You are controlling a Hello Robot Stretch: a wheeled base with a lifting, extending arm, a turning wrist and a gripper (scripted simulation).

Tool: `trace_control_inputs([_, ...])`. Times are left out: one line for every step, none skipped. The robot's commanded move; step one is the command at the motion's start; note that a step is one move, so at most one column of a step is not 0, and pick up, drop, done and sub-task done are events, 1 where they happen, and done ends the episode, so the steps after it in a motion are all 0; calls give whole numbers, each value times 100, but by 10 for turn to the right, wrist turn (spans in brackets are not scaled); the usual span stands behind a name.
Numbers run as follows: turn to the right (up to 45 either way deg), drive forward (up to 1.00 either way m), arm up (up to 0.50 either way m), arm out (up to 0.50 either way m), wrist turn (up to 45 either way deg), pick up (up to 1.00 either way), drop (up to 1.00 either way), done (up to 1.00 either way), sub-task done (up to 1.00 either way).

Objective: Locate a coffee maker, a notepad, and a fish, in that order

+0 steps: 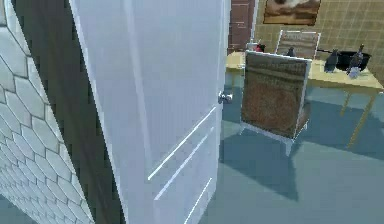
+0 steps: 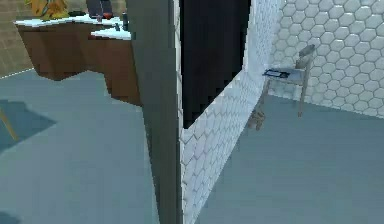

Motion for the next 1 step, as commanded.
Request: trace_control_inputs([450, 0, 0, 0, 0, 0, 0, 0, 0])
